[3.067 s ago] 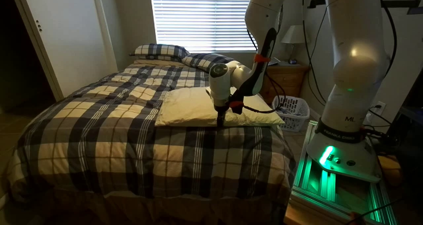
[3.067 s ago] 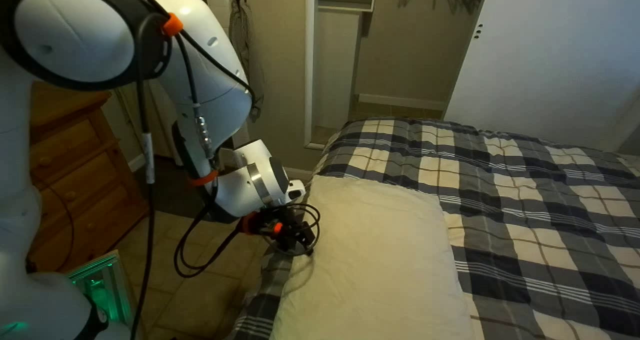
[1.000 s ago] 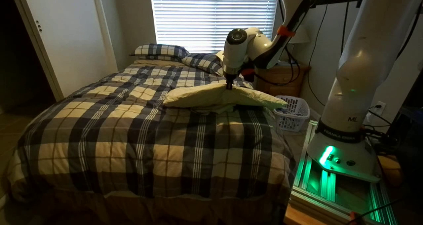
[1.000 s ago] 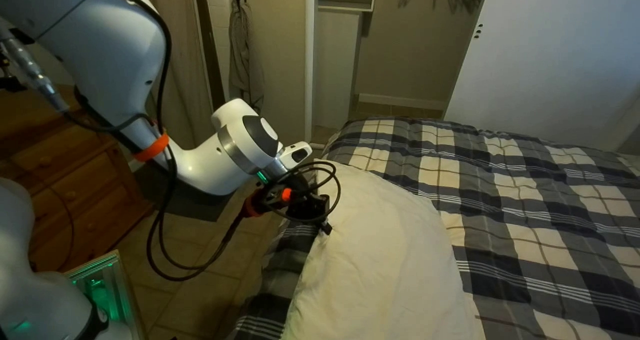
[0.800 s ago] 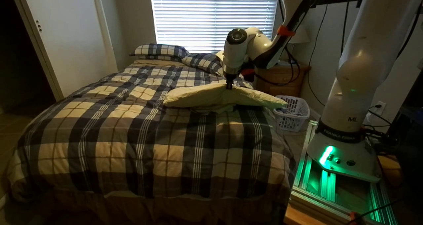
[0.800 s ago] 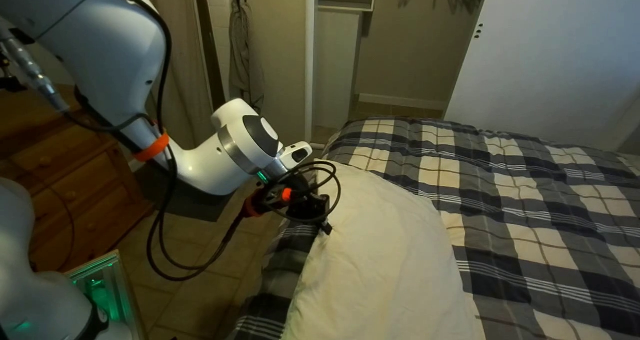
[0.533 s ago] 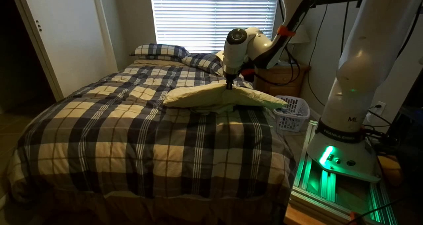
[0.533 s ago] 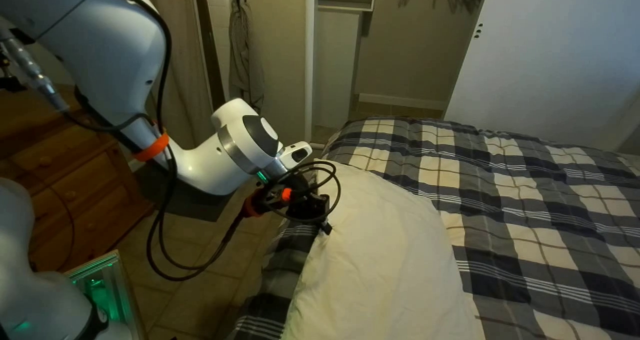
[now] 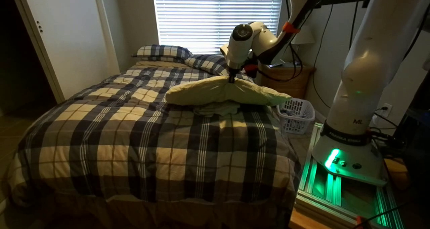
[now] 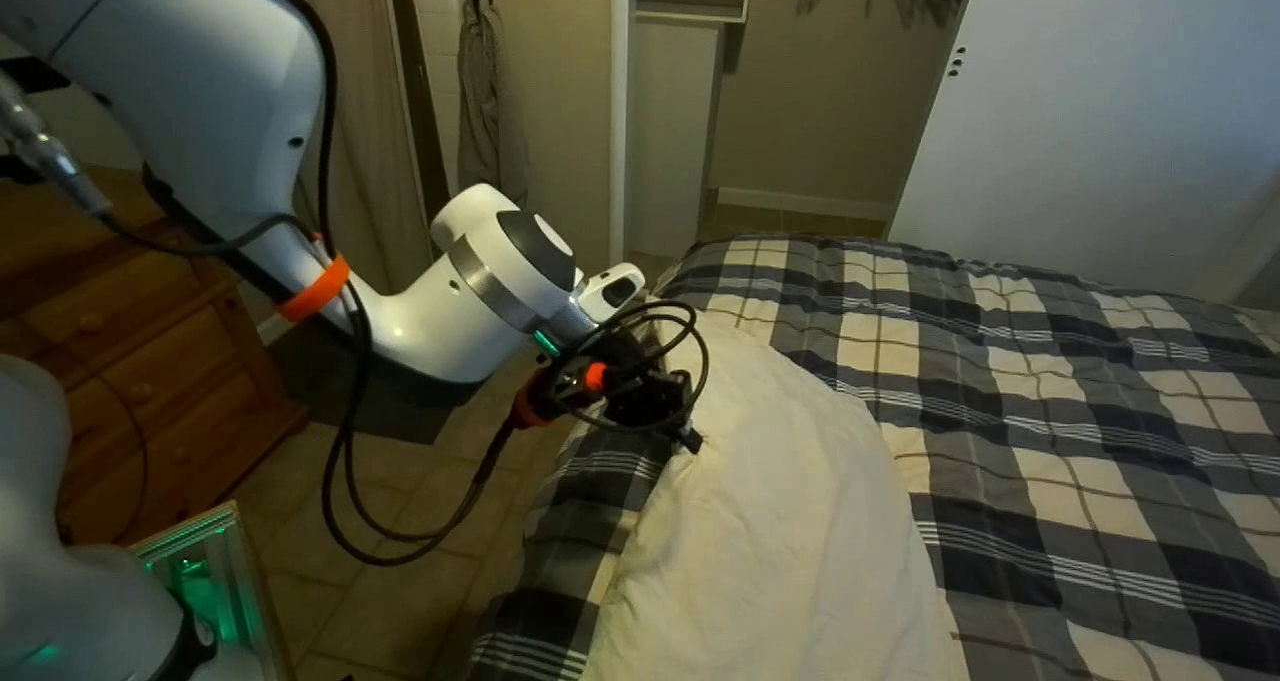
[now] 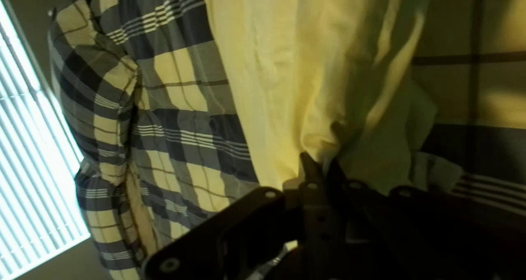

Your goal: Turn the pillow over, then put the towel on the pillow

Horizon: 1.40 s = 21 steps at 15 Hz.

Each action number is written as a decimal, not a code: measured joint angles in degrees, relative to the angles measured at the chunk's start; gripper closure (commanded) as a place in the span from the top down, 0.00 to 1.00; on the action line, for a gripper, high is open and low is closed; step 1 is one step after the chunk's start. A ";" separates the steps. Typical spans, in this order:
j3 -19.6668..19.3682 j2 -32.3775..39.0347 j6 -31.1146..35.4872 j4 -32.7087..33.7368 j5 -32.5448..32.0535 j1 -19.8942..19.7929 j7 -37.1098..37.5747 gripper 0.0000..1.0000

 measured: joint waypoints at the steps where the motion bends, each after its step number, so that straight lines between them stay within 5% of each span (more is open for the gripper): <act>1: -0.64 -0.68 -0.01 0.93 -3.23 -0.56 1.16 0.05; 8: -5.83 -0.54 -0.12 8.76 -27.50 -4.71 14.52 0.06; 21: -6.42 1.54 -0.06 11.01 -28.73 -4.83 16.61 0.07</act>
